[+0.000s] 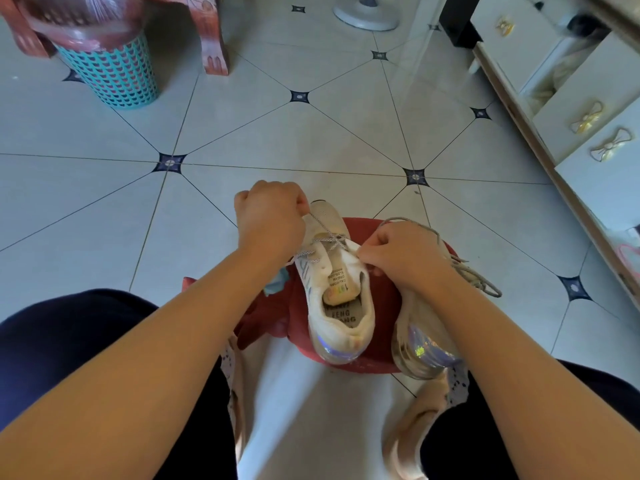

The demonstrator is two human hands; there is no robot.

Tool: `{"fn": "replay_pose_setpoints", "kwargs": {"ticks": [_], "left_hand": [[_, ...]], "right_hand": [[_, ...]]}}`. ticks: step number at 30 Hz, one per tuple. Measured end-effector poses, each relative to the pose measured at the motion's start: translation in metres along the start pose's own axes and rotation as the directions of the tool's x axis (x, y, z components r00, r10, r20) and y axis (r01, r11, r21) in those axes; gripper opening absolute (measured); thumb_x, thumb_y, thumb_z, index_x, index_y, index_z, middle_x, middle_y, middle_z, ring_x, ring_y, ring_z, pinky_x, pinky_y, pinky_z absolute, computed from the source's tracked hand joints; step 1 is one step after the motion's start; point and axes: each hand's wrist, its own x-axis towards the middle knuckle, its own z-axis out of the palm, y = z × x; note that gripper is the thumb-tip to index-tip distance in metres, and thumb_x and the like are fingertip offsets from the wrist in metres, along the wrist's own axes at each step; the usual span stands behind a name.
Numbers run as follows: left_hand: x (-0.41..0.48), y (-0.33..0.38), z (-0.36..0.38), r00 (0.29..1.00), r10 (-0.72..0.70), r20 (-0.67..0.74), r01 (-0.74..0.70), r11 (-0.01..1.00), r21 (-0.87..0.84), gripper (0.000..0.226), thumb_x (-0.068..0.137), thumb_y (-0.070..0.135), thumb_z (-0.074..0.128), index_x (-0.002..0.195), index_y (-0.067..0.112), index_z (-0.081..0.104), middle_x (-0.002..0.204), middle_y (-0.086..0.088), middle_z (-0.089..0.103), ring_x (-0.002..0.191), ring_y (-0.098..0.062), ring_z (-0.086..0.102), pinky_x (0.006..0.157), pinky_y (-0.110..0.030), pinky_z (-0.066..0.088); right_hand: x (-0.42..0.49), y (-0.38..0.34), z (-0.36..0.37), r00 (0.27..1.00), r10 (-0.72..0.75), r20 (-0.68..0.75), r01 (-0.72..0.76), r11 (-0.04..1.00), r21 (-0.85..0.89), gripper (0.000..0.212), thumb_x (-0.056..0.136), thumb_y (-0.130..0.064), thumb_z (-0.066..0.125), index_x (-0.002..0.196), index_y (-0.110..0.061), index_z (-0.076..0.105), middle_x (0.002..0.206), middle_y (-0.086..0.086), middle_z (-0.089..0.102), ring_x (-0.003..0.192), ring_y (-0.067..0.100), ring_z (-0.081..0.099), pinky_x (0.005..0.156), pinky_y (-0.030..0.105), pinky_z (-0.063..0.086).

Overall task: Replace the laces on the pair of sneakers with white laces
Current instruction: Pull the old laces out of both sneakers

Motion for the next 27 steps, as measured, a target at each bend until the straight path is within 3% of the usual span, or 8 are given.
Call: {"fn": "replay_pose_setpoints", "kwargs": {"ticks": [3,7,10,14,18,20,22,27], "left_hand": [[0.000,0.004,0.004,0.975,0.164,0.152,-0.174,0.983,0.052,0.017,0.091,0.023,0.046,0.092,0.024,0.063,0.091,0.004,0.065,0.093,-0.018,0.054,0.079,-0.029,0.025],[-0.007,0.014,0.009,0.927,0.300,0.224,-0.310,0.951,0.007,0.025,0.085,0.047,0.052,0.095,0.026,0.063,0.079,0.009,0.054,0.086,-0.014,0.046,0.083,-0.034,0.023],[-0.007,0.019,0.011,0.903,0.365,0.227,-0.393,0.914,0.095,0.009,0.085,0.029,0.057,0.087,0.023,0.064,0.074,0.007,0.055,0.082,-0.018,0.047,0.073,-0.030,0.012],[-0.012,0.026,0.011,0.860,0.469,0.200,-0.501,0.850,0.164,0.014,0.079,0.016,0.054,0.066,0.022,0.055,0.058,0.009,0.036,0.068,-0.016,0.037,0.067,-0.027,0.008],[-0.015,0.022,0.012,0.938,0.289,0.192,-0.230,0.933,-0.278,0.012,0.084,0.017,0.058,0.077,0.018,0.068,0.069,0.013,0.055,0.071,-0.006,0.050,0.067,-0.017,0.031],[-0.011,0.019,-0.003,0.969,0.136,0.205,0.027,0.770,-0.638,0.018,0.082,0.007,0.061,0.070,0.018,0.069,0.061,0.015,0.058,0.063,0.005,0.053,0.062,-0.005,0.036],[-0.003,0.011,-0.019,0.987,0.030,0.157,0.113,0.564,-0.818,0.030,0.081,0.005,0.062,0.060,0.026,0.065,0.058,0.012,0.063,0.061,0.004,0.056,0.066,-0.009,0.044],[-0.011,0.005,-0.003,0.940,0.025,0.340,0.061,0.969,-0.240,0.013,0.085,0.015,0.056,0.091,0.019,0.066,0.098,0.001,0.066,0.089,-0.013,0.056,0.080,-0.027,0.041]], "right_hand": [[0.003,0.003,0.005,0.999,-0.041,-0.036,0.040,0.999,-0.026,0.016,0.074,-0.020,0.059,0.065,-0.010,0.066,0.072,0.003,0.069,0.065,0.014,0.057,0.059,0.027,0.046],[0.005,0.008,0.012,0.993,-0.075,-0.094,0.073,0.997,-0.024,0.016,0.075,-0.025,0.061,0.068,-0.012,0.067,0.067,-0.006,0.063,0.056,0.005,0.048,0.055,0.008,0.036],[0.007,0.009,0.015,0.992,-0.077,-0.105,0.075,0.997,-0.028,0.012,0.076,-0.029,0.061,0.067,-0.021,0.065,0.062,-0.012,0.056,0.057,0.001,0.047,0.060,0.000,0.033],[0.010,0.010,0.020,0.992,-0.055,-0.118,0.048,0.997,-0.058,0.020,0.079,-0.039,0.061,0.069,-0.022,0.060,0.060,-0.011,0.052,0.058,0.005,0.046,0.049,0.016,0.030],[0.014,0.015,0.021,0.994,0.013,-0.109,-0.022,0.997,-0.075,0.039,0.083,-0.041,0.059,0.054,-0.017,0.048,0.053,-0.007,0.045,0.051,0.009,0.040,0.047,0.024,0.028],[0.014,0.017,0.019,0.992,0.031,-0.121,-0.052,0.982,-0.180,0.038,0.084,-0.036,0.054,0.052,-0.016,0.046,0.052,-0.004,0.044,0.051,0.014,0.041,0.047,0.027,0.027],[0.014,0.020,0.014,0.989,0.068,-0.132,-0.090,0.982,-0.166,0.038,0.082,-0.032,0.053,0.049,-0.018,0.040,0.050,-0.004,0.041,0.048,0.012,0.037,0.046,0.026,0.026],[0.010,0.011,0.019,0.994,-0.025,-0.102,0.008,0.986,-0.168,0.021,0.078,-0.030,0.053,0.059,-0.021,0.051,0.062,-0.008,0.054,0.054,0.005,0.042,0.047,0.022,0.024]]}}
